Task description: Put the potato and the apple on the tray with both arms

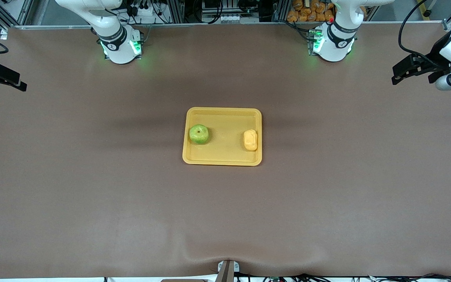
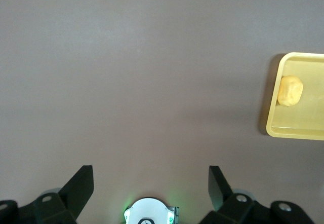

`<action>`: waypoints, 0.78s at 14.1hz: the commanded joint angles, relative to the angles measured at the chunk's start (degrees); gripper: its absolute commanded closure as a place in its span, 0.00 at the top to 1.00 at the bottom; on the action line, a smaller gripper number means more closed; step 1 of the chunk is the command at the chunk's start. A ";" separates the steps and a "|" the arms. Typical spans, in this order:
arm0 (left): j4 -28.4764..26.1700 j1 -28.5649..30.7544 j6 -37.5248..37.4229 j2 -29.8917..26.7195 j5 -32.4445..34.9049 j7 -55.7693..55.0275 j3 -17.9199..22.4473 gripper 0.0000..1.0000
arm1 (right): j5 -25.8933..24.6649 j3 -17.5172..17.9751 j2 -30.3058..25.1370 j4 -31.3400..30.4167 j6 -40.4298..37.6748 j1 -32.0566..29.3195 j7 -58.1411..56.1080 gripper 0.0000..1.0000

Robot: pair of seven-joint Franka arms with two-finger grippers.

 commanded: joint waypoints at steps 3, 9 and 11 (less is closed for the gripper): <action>-0.29 0.16 -0.89 -1.21 -1.21 0.46 0.26 1.00 | -5.64 3.49 -2.91 -2.59 2.66 -1.52 -0.99 1.00; 0.68 0.16 -0.89 -0.86 -1.21 -0.51 0.70 1.00 | -4.61 3.42 -2.38 -2.59 4.07 -1.69 -0.91 1.00; 0.68 0.07 -0.89 -0.68 -1.12 -0.60 0.70 1.00 | -3.55 3.33 -2.38 -2.59 3.99 -1.61 -0.91 1.00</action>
